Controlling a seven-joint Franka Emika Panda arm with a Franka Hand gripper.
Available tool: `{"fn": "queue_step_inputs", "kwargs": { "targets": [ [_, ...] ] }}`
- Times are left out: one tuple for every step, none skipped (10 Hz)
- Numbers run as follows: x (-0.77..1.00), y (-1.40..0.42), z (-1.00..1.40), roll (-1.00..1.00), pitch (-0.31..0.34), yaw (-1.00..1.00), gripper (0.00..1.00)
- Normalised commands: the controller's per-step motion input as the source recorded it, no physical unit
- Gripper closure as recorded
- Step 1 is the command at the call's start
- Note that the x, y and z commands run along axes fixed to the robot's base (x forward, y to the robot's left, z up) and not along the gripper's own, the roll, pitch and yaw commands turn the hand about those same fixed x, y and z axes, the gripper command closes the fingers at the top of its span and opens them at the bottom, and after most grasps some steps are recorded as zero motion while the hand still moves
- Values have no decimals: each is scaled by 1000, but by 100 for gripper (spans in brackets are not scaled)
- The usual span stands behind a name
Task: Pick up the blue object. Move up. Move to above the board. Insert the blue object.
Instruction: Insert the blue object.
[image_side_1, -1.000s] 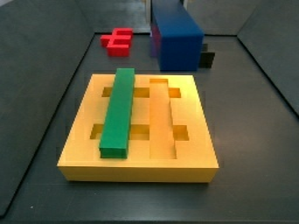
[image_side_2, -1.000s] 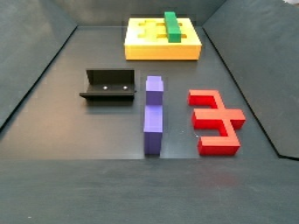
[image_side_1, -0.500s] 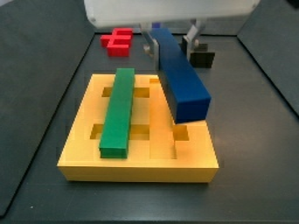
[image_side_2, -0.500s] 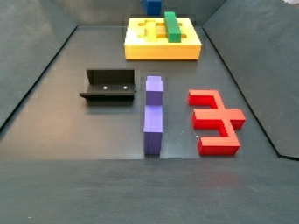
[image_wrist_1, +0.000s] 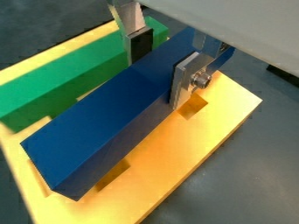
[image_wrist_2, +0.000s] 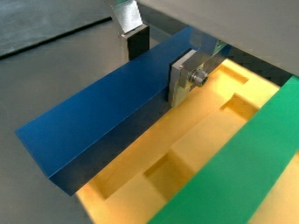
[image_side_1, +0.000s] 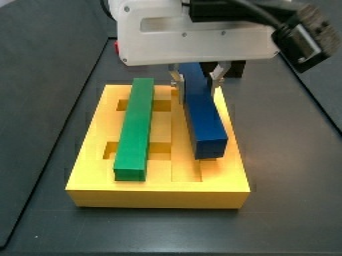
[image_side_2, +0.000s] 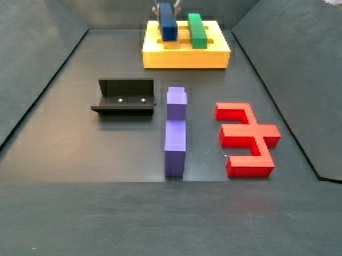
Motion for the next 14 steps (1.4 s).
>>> {"fn": "queue_step_inputs", "kwargs": {
  "targets": [
    [0, 0, -63, -194, -10, -189, 100],
    [-23, 0, -11, -166, -16, -229, 100],
    [-111, 0, -17, -104, -23, -251, 100],
    [-143, 0, -34, -60, -17, -226, 100],
    [-217, -46, -123, -30, -49, -106, 100],
    [-223, -283, -117, 6, -3, 0, 100],
    [-166, -289, -117, 7, -20, 0, 100],
    [-86, -249, -189, 31, -26, 51, 100],
    [0, -180, -237, 51, -6, 0, 100],
    [111, 0, -360, 67, 0, 60, 100],
    [131, 0, -366, 60, 0, 94, 100],
    [57, 0, -374, 47, 0, 54, 100],
    [209, 0, -331, 47, 0, 60, 100],
    [257, -83, -254, 50, 10, 43, 100]
  ]
}}
